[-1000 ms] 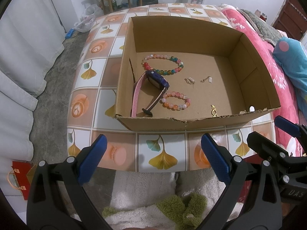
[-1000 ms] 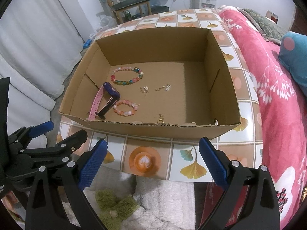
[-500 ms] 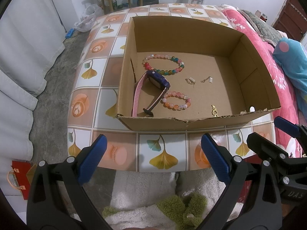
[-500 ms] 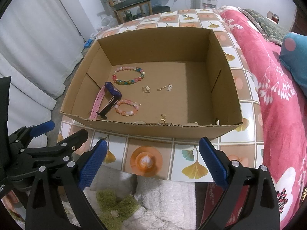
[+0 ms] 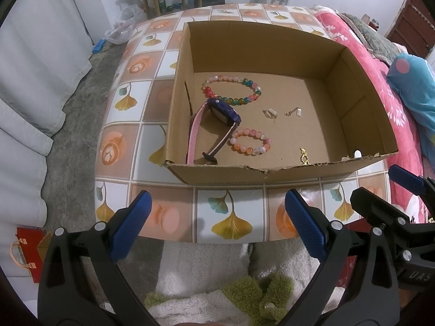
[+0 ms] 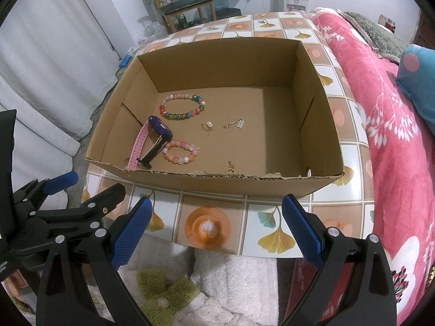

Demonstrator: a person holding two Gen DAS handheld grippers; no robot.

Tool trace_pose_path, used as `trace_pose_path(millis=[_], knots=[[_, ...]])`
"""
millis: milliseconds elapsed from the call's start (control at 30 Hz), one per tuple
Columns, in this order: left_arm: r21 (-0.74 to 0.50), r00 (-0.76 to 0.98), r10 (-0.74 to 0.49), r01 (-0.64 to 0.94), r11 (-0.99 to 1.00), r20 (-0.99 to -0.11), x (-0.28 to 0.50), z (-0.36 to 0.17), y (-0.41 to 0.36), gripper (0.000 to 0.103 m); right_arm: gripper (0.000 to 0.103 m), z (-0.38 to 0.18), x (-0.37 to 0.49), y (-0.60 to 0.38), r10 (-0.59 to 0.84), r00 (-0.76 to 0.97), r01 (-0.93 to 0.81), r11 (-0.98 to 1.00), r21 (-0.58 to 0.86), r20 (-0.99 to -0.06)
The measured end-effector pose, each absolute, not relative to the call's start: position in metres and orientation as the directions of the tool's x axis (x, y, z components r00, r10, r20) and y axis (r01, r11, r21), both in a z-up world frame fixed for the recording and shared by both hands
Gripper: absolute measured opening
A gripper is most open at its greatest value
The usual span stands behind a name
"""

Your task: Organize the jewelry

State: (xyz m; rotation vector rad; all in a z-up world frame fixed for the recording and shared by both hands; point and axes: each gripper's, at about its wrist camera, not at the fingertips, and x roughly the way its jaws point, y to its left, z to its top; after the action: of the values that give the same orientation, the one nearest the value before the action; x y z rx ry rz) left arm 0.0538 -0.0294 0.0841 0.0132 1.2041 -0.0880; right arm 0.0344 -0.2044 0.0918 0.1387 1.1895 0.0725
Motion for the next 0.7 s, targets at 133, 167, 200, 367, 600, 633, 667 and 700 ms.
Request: trace_pose_path(millis=[133,167,200,367,600,633,667,700], knots=[[-0.037,0.356,-0.060,0.073,0.997,-0.932,0.0546,0.0845,-0.0289,0.095,0.094,0.0912,0.0343,-0.2050,0.131,0.370,0.015,0.989,0.147,-0.920],[-0.036,0.357,-0.060,0.073,0.997,-0.932,0.0549,0.0845,-0.0291,0.095,0.094,0.0911,0.0343,-0.2040,0.132,0.370,0.015,0.989,0.148,-0.920],[-0.036,0.359,-0.060,0.072,0.997,-0.931,0.0547,0.0846,-0.0284,0.095,0.094,0.0908,0.0344,-0.2049,0.132,0.370,0.014,0.989,0.148,-0.919],[-0.041,0.353,-0.065,0.075,0.996,-0.933,0.0548,0.0842,-0.0303,0.095,0.094,0.0910,0.0342,-0.2038,0.132,0.371,0.012,0.989,0.147,-0.919],[-0.044,0.354,-0.067,0.073,0.996,-0.933,0.0545,0.0849,-0.0321,0.095,0.094,0.0913,0.0338,-0.2067,0.133,0.369,0.014,0.989,0.148,-0.920],[-0.044,0.354,-0.067,0.073,0.996,-0.933,0.0545,0.0849,-0.0321,0.095,0.094,0.0916,0.0337,-0.2071,0.133,0.370,0.015,0.989,0.148,-0.920],[-0.044,0.354,-0.067,0.073,0.996,-0.933,0.0545,0.0849,-0.0320,0.095,0.094,0.0919,0.0336,-0.2077,0.131,0.370,0.017,0.989,0.147,-0.920],[-0.044,0.354,-0.067,0.074,0.996,-0.933,0.0545,0.0849,-0.0320,0.095,0.094,0.0921,0.0331,-0.2093,0.132,0.370,0.016,0.989,0.148,-0.920]])
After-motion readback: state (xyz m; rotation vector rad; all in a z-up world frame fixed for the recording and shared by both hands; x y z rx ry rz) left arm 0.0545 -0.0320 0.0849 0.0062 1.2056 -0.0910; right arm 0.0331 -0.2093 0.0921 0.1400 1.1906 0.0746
